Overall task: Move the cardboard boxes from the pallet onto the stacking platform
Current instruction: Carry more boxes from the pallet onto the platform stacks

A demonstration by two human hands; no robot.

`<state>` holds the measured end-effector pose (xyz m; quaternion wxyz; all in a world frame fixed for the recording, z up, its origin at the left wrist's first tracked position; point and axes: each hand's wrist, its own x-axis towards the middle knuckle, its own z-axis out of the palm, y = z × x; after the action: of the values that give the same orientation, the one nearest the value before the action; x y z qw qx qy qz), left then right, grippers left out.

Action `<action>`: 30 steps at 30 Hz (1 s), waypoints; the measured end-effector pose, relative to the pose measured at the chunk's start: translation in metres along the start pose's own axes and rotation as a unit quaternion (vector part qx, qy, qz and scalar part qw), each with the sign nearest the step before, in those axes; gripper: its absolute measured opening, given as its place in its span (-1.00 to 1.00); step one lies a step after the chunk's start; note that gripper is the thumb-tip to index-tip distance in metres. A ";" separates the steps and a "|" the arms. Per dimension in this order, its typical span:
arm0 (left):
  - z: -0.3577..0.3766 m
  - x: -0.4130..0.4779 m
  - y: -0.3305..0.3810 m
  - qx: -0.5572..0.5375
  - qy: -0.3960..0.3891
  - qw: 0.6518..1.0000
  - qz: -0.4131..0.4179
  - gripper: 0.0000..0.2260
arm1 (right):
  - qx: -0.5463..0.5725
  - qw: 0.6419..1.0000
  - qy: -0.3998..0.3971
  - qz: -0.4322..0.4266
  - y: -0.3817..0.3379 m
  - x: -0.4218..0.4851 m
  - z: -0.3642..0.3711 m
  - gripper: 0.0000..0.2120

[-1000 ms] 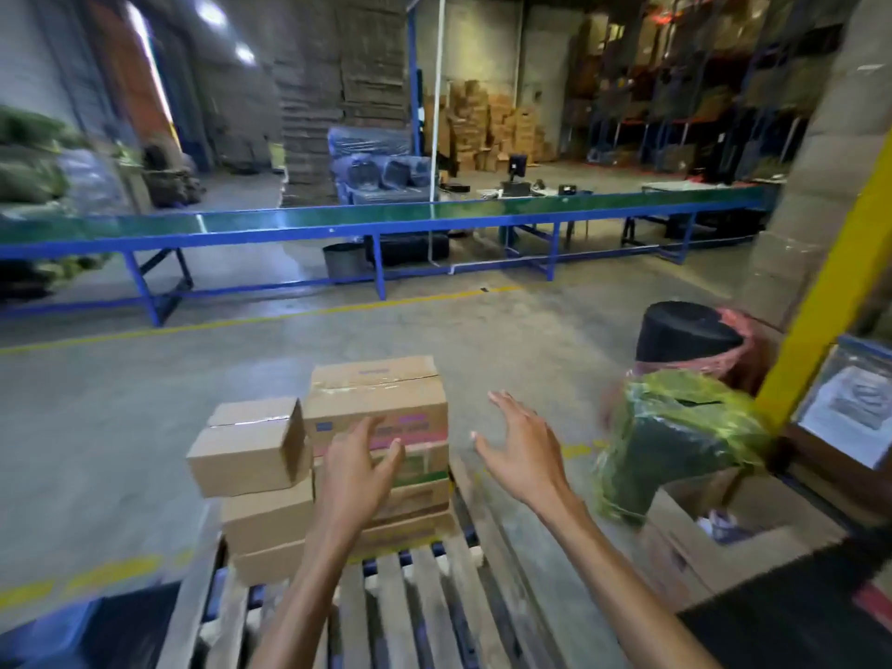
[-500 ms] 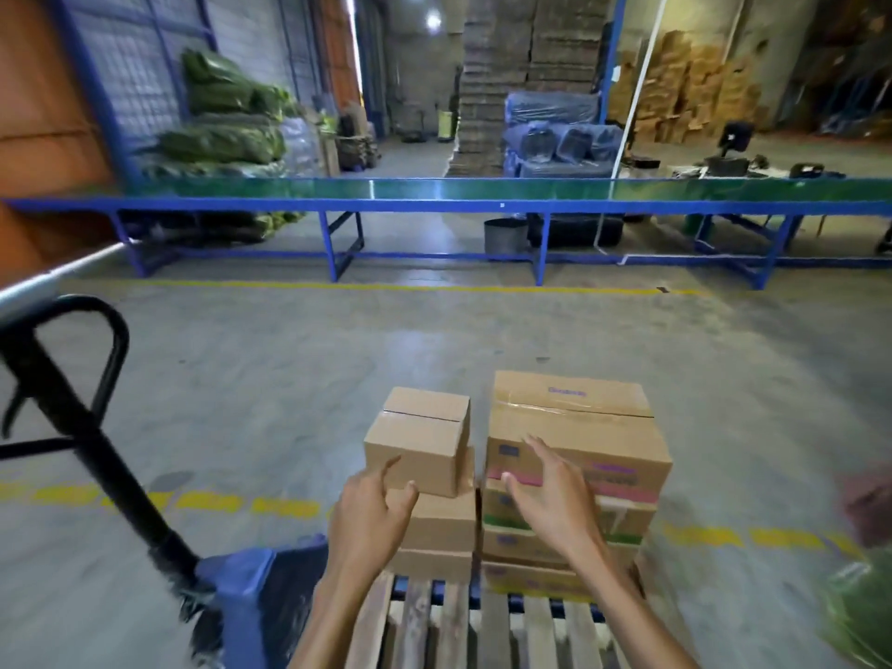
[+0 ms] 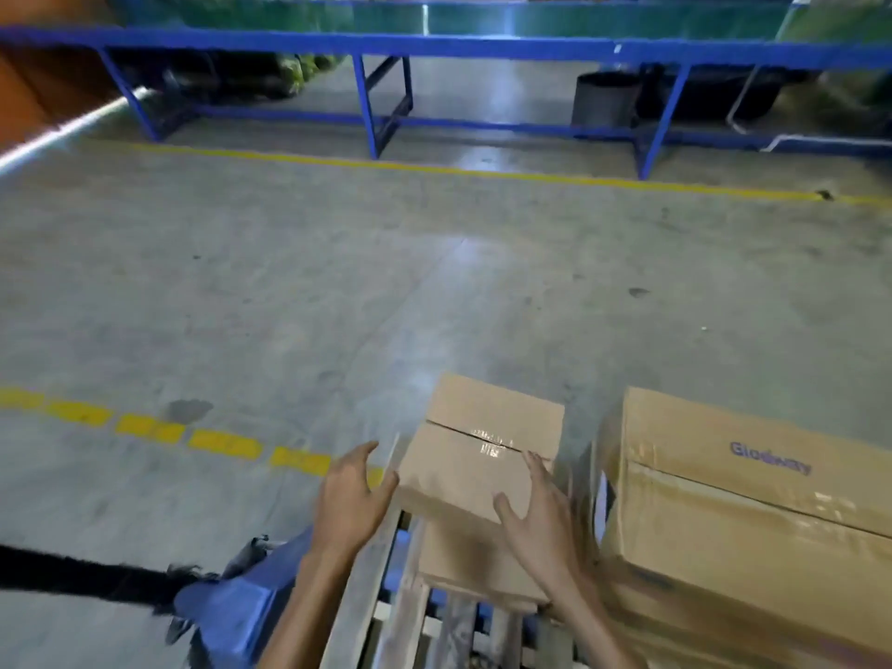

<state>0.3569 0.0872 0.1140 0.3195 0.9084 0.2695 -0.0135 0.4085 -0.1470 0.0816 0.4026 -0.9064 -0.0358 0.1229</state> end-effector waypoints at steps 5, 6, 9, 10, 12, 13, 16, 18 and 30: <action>0.077 0.117 -0.040 -0.003 -0.071 0.996 -0.045 -0.27 | 0.024 0.992 0.051 0.116 0.060 0.084 0.071 -0.25; 0.091 0.132 -0.043 -0.013 -0.075 0.996 -0.051 -0.23 | 0.024 0.987 0.077 0.136 0.071 0.093 0.078 -0.23; 0.139 0.170 -0.046 -0.046 -0.110 0.990 -0.071 -0.24 | 0.056 0.968 0.136 0.203 0.108 0.123 0.092 -0.15; 0.154 0.178 -0.047 -0.058 -0.128 0.987 -0.080 -0.21 | 0.077 0.960 0.141 0.230 0.118 0.130 0.093 -0.10; 0.179 0.193 -0.051 -0.082 -0.149 0.978 -0.120 -0.19 | 0.122 0.946 0.127 0.271 0.143 0.141 0.099 0.03; 0.191 0.198 -0.056 -0.094 -0.144 0.975 -0.137 -0.23 | 0.150 0.939 0.113 0.290 0.158 0.146 0.103 0.04; 0.200 0.198 -0.058 -0.110 -0.115 0.976 -0.148 -0.37 | 0.223 0.918 0.057 0.322 0.185 0.147 0.111 0.02; 0.196 0.189 -0.057 -0.114 -0.106 0.977 -0.144 -0.37 | 0.243 0.914 0.059 0.319 0.171 0.139 0.107 -0.01; 0.031 -0.024 -0.037 -0.181 0.018 0.981 -0.069 -0.56 | 0.304 0.936 0.104 0.144 0.036 -0.075 0.015 -0.07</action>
<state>0.3223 0.0811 0.0731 0.4721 0.8148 0.3353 0.0297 0.3307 -0.1733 0.0601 0.6384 -0.7437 0.1766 0.0901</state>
